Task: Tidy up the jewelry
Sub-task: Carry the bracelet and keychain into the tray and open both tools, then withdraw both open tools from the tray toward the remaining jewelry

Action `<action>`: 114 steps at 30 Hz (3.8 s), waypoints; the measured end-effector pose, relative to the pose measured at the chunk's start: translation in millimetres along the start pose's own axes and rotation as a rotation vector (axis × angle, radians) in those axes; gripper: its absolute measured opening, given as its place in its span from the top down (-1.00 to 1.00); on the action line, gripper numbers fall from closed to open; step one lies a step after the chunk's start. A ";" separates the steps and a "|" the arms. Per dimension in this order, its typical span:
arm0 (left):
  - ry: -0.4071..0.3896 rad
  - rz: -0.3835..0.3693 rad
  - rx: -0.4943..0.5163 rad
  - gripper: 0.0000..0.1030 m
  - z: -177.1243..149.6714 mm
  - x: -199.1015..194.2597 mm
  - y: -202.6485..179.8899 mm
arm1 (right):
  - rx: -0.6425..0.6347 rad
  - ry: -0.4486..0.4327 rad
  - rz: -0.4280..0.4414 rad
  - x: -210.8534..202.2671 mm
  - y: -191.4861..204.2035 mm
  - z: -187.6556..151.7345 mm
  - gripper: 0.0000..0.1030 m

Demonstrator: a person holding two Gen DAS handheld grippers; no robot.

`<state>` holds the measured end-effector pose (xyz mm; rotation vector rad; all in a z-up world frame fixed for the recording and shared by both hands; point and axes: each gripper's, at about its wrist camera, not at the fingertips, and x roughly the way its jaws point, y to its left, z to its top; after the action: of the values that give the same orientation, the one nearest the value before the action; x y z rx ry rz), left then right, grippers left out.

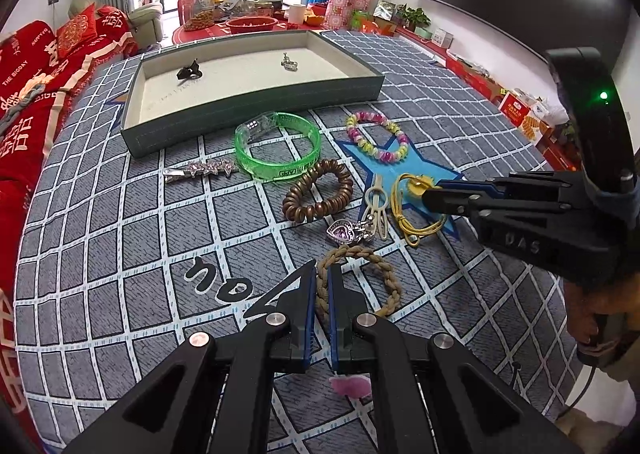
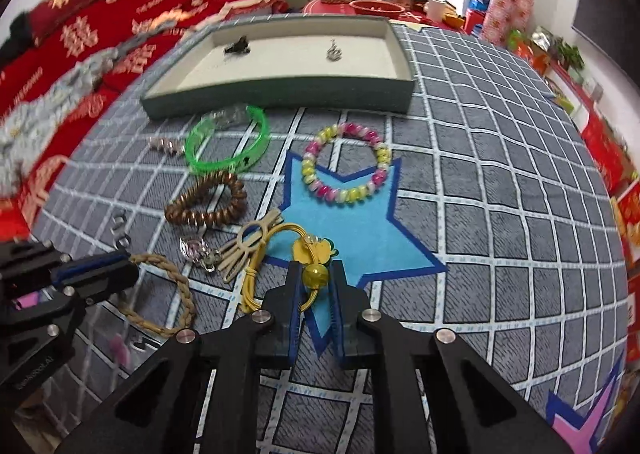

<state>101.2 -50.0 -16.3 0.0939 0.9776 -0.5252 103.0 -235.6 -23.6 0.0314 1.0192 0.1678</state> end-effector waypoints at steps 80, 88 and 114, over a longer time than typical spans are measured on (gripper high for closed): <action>-0.069 0.363 -0.099 0.62 185.5 93.8 121.0 | 0.254 -0.086 0.086 79.5 -51.1 197.9 -0.08; -0.112 0.371 -0.115 -1.00 186.2 89.5 122.9 | 0.238 -0.109 0.073 60.0 -48.6 187.1 -0.33; -0.166 0.337 -0.064 -1.00 95.6 2.1 96.0 | 0.264 -0.193 0.175 -26.3 -49.2 128.4 -1.00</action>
<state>219.9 3.5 21.1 0.1520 0.7950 -0.1883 204.8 -281.5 60.8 0.3714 0.8395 0.1844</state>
